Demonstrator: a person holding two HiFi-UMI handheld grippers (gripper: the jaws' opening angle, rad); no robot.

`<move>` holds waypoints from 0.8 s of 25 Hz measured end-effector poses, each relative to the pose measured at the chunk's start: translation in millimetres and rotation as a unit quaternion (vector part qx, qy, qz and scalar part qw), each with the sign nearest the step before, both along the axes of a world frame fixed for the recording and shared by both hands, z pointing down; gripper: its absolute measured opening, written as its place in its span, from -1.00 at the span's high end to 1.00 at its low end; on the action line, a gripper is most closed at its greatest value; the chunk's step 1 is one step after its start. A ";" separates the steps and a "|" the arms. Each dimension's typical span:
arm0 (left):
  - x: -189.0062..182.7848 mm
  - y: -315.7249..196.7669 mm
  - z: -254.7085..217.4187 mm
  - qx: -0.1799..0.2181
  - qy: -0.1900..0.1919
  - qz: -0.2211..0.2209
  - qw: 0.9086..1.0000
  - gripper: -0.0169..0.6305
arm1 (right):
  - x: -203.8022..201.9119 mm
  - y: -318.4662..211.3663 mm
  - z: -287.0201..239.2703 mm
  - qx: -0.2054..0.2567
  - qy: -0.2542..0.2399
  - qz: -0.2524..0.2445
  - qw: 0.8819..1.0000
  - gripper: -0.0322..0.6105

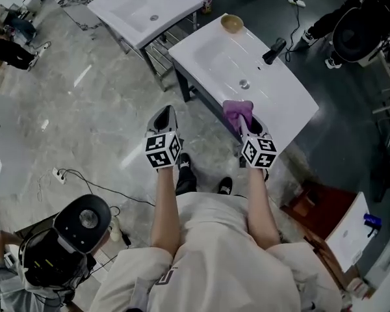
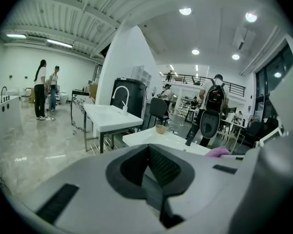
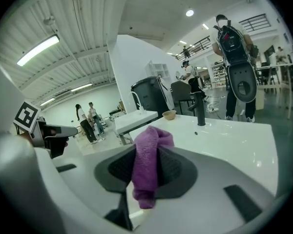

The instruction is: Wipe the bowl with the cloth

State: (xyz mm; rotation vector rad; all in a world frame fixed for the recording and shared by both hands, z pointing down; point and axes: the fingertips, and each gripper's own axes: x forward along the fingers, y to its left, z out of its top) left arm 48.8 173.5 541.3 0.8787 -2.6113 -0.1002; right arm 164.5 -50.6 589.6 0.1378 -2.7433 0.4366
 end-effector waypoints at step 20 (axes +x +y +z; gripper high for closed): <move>-145.6 11.7 -23.3 0.018 -0.006 0.099 0.995 0.93 | -110.7 19.8 -28.8 0.066 0.020 0.077 0.995 0.61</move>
